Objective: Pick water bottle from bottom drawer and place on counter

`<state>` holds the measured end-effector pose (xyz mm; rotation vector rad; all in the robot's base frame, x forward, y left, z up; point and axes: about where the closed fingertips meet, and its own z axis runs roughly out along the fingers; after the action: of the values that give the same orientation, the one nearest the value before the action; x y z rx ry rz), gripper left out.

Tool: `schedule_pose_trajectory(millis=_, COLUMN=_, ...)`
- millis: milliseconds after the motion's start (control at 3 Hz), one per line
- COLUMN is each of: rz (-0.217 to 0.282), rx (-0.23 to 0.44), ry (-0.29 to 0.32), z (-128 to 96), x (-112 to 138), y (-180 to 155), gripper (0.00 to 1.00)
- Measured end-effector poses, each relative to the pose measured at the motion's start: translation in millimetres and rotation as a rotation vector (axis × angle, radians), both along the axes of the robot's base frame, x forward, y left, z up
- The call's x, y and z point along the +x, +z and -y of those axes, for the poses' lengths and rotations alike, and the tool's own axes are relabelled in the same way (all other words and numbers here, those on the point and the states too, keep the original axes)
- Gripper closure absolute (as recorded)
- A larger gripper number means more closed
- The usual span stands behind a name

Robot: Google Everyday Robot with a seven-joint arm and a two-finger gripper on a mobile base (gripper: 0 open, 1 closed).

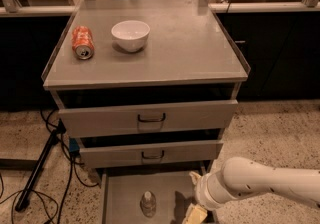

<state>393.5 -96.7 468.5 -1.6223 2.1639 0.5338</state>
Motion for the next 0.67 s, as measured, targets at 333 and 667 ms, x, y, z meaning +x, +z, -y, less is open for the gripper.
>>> schedule_pose_trajectory(millis=333, rz=-0.002, rx=0.013, ry=0.001, z=-4, x=-7, y=-17, gripper=0.0)
schedule_pose_trajectory(millis=667, rz=0.034, rx=0.034, ry=-0.004, z=-13, x=-1, y=-51, gripper=0.0)
